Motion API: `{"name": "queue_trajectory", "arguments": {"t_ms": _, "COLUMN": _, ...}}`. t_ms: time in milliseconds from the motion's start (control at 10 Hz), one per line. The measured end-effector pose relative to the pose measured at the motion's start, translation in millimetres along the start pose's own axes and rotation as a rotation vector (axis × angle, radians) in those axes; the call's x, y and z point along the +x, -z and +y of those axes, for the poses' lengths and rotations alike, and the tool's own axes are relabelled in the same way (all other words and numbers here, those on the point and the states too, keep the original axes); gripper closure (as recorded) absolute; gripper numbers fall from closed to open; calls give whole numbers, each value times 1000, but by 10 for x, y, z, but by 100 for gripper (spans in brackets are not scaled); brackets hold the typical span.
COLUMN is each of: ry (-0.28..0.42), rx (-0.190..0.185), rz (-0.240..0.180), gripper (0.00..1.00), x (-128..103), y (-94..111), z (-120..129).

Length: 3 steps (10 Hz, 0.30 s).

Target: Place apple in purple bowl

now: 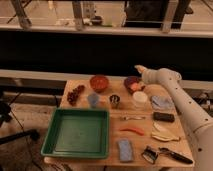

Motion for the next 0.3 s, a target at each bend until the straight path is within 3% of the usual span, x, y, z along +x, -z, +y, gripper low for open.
{"name": "queue_trajectory", "arguments": {"t_ms": 300, "ry": -14, "rx": 21, "rz": 12, "gripper": 20, "x": 78, "y": 86, "z": -120}}
